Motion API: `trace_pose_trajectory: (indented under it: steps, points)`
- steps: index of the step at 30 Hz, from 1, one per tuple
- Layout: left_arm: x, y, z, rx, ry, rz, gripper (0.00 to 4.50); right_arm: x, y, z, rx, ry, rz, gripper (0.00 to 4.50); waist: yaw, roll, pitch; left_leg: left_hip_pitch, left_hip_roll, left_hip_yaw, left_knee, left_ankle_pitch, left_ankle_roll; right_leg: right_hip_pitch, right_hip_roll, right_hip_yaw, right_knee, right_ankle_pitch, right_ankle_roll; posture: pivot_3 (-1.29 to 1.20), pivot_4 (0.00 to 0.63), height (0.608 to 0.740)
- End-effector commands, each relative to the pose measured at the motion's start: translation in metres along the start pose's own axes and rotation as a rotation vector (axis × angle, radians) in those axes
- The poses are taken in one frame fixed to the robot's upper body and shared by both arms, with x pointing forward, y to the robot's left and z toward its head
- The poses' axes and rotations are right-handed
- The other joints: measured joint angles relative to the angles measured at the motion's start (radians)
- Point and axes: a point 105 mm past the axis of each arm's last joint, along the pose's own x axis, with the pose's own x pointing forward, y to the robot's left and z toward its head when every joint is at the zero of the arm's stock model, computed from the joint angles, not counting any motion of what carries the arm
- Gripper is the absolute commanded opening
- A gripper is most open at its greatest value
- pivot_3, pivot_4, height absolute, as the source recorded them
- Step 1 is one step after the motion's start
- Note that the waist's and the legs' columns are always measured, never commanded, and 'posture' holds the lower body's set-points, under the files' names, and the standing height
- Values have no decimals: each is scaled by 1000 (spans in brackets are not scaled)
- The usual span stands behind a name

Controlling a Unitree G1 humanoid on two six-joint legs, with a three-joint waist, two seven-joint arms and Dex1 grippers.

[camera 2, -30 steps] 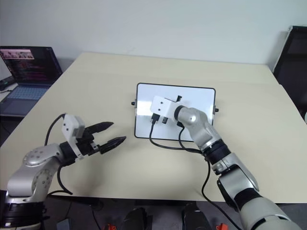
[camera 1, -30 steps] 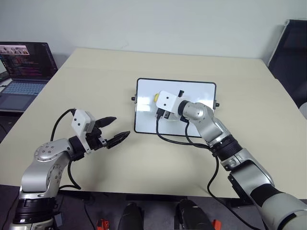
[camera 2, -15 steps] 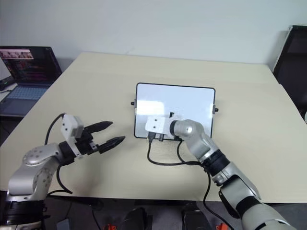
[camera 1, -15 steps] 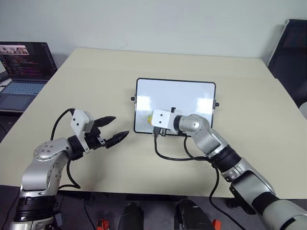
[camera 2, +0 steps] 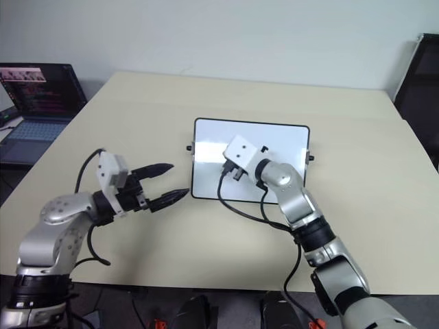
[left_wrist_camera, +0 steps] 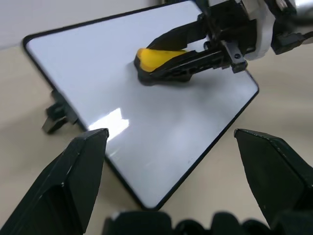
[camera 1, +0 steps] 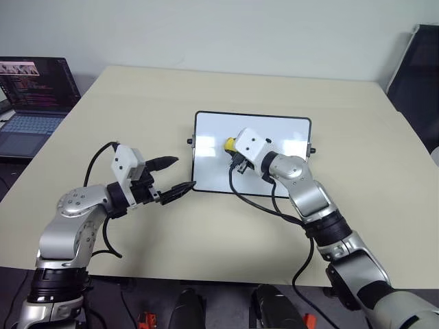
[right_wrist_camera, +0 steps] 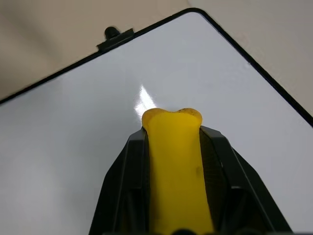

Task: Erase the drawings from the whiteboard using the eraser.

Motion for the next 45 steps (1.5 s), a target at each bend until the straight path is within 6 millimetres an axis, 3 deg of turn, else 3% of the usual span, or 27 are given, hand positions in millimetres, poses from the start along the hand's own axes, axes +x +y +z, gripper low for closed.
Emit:
trace_pose_trajectory:
  steps: [1, 3, 7, 9, 14, 18, 24, 36, 37, 41, 44, 45]
  points:
    - [19, -11, 27, 74, -71, -92, 4500, -40, -25, 23, 102, -87, -139, 1089, 5, 0, 0, -1, 0, -1, 0, 0, 0, 0, 0, -1, 0, 0, 0, 0, 150, 740]
    - [37, -20, 34, 99, -90, -172, 4500, -75, -30, 17, 180, -68, -215, 1089, 6, 0, 0, -1, 0, -1, 0, -1, -2, 0, 0, -1, 0, -2, 0, 0, 150, 740]
    - [59, -31, 41, 149, -101, -289, 4500, -125, -30, 0, 259, 27, -322, 1089, 16, 1, 1, -2, 0, -2, -1, -2, -3, 0, 0, -2, 0, -7, 3, 0, 150, 740]
    - [75, -36, 46, 175, -117, -352, 4500, -154, -34, -23, 294, 147, -435, 1089, 16, 1, 1, -1, 0, -2, -1, -3, -3, 0, 0, -2, 0, -7, 3, 0, 150, 740]
    - [102, -50, 55, 191, -165, -479, 4500, -183, -38, -60, 430, 290, -604, 1089, 0, 1, 1, 0, 0, -2, 1, -2, -3, 1, 0, -1, 1, -8, 1, 0, 150, 740]
    - [121, -67, 54, 239, -161, -600, 4500, -182, -46, -81, 483, 338, -656, 1089, -4, 1, 1, 0, -1, -1, 3, -2, -3, 3, 0, 0, 0, -9, -1, 0, 150, 740]
    - [156, -90, 56, 319, -184, -677, 4500, -182, -75, -122, 509, 411, -748, 1089, -4, 1, 1, 0, -2, -1, 3, -2, -3, 3, 0, 1, 0, -7, 3, 0, 150, 740]
    - [171, -99, 53, 329, -202, -681, 4500, -175, -92, -152, 509, 447, -734, 1089, -6, 4, 3, 0, -2, -1, 1, -3, -1, 3, 0, 1, 0, -6, 6, 0, 150, 740]
    - [170, -99, 53, 331, -202, -682, 4500, -175, -92, -153, 506, 451, -730, 1800, -5, 4, 3, 0, -2, -1, 1, -3, -1, 3, 0, 1, 0, -6, 6, 0, 150, 740]
    - [170, -101, 51, 343, -199, -678, 4500, -174, -93, -154, 505, 444, -721, 2998, -5, 5, 3, 1, -2, -1, 1, -3, -1, 3, 0, 0, 0, -6, 6, 0, 150, 740]
    - [169, -99, 50, 341, -200, -663, 4500, -171, -94, -150, 502, 419, -710, 3746, -5, 5, 3, 1, -2, -1, 1, -3, -1, 3, 0, 0, 0, -6, 6, 0, 150, 740]
    - [168, -98, 50, 341, -198, -656, 4500, -171, -94, -147, 498, 410, -709, 3746, -5, 5, 3, 1, -2, -1, 1, -3, -1, 3, 0, 0, 0, -6, 6, 0, 150, 740]
